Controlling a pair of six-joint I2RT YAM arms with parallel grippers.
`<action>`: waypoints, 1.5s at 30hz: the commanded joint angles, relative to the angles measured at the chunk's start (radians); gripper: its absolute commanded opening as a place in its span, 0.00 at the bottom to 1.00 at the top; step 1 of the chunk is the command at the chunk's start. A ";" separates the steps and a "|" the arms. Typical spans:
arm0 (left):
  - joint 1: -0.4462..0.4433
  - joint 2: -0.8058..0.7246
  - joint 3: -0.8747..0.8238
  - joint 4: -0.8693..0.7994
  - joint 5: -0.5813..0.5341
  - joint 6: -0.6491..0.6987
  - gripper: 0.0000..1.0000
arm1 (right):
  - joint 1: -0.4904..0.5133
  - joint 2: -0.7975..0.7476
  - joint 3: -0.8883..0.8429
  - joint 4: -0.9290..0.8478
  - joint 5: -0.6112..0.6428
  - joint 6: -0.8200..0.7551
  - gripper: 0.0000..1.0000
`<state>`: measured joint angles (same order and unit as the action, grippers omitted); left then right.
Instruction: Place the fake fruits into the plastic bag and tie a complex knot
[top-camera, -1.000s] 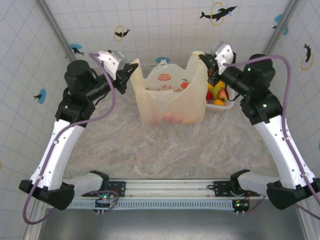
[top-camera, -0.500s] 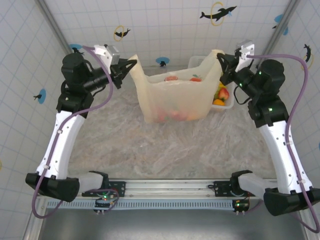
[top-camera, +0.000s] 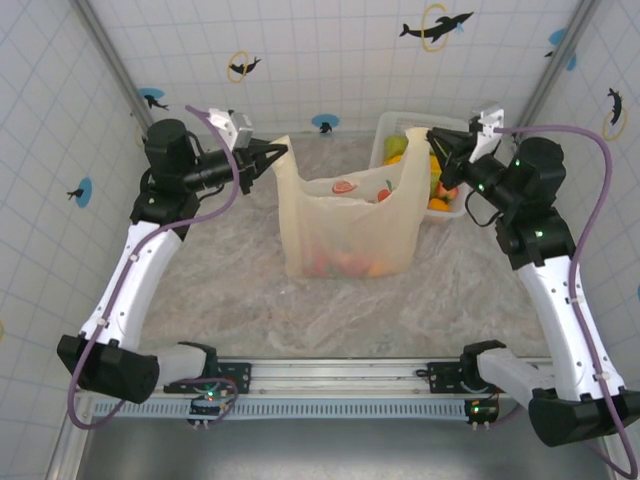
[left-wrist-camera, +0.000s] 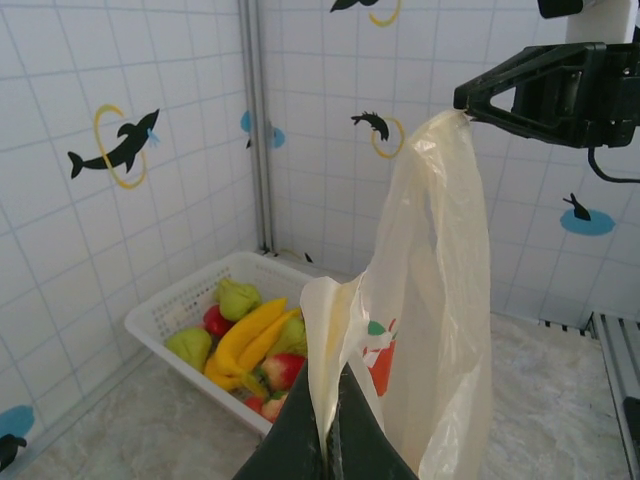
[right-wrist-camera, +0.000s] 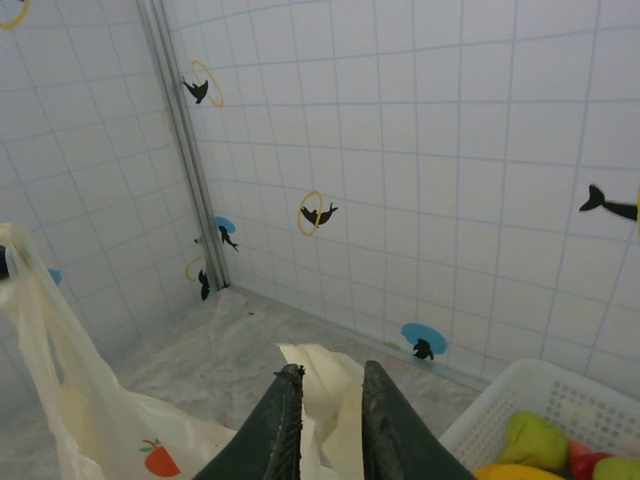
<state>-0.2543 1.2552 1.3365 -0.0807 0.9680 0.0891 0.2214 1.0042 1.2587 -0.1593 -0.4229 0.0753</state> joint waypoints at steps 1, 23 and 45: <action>0.005 -0.002 0.021 0.110 0.055 -0.015 0.00 | -0.002 -0.043 0.100 -0.017 -0.037 -0.031 0.31; 0.006 -0.002 0.040 0.067 0.133 0.035 0.00 | 0.590 0.369 0.239 -0.098 0.151 -0.227 0.74; 0.006 0.033 0.061 0.108 0.231 0.055 0.02 | 0.573 0.565 0.316 0.103 -0.093 -0.182 0.19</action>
<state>-0.2543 1.2926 1.3499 -0.0433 1.1675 0.1307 0.7887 1.5810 1.5326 -0.0978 -0.4957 -0.1188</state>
